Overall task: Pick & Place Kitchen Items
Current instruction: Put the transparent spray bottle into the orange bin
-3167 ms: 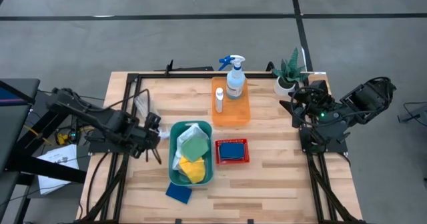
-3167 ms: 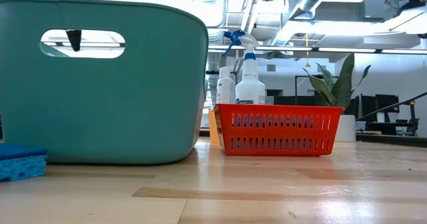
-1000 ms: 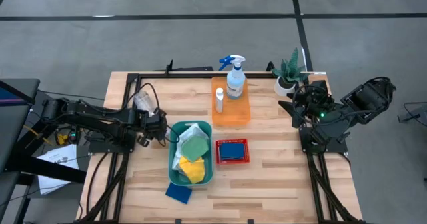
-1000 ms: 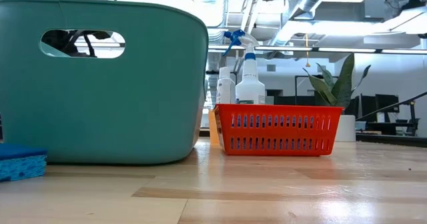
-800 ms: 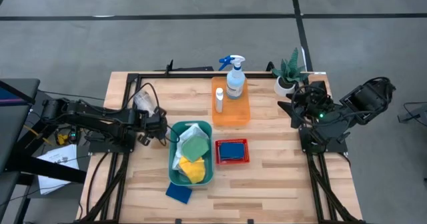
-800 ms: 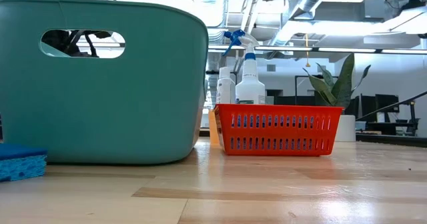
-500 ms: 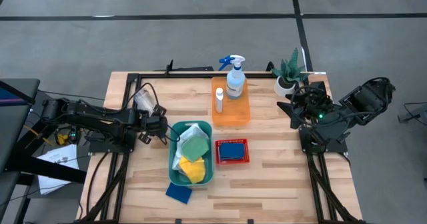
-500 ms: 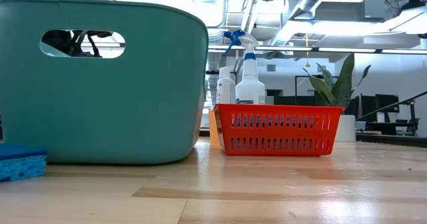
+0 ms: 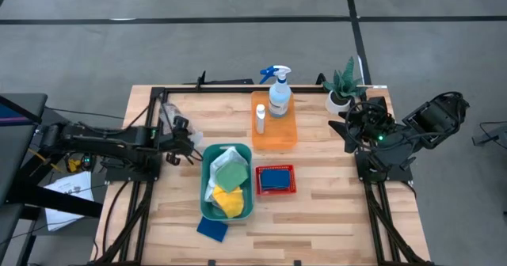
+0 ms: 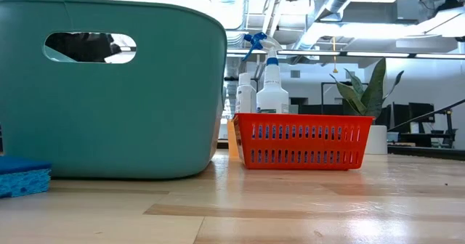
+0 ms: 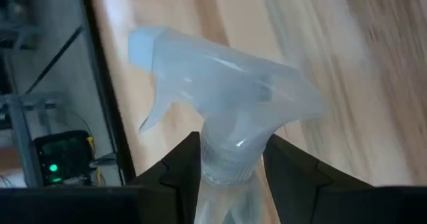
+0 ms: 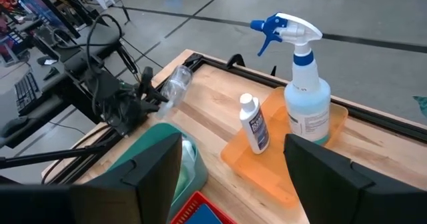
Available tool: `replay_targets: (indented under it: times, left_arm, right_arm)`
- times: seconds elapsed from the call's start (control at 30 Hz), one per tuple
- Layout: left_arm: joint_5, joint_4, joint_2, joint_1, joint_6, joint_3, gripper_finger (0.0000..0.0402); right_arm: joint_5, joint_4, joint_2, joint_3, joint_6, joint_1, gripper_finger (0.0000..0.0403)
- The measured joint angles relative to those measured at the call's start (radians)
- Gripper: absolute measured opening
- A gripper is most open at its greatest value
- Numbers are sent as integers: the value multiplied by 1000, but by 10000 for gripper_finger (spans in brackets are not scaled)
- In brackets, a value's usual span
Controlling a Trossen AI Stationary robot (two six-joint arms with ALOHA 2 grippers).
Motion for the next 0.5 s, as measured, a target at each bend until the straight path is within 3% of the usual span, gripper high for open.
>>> replay_targets:
  times: [0.23,0.5]
  left_arm:
    - [4,71,-98,0,-114,0,132]
    - [26,143,-106,0,-204,19,131]
  right_arm:
    - [5,13,0,0,0,0,255]
    - [18,29,1,0,-1,-1,255]
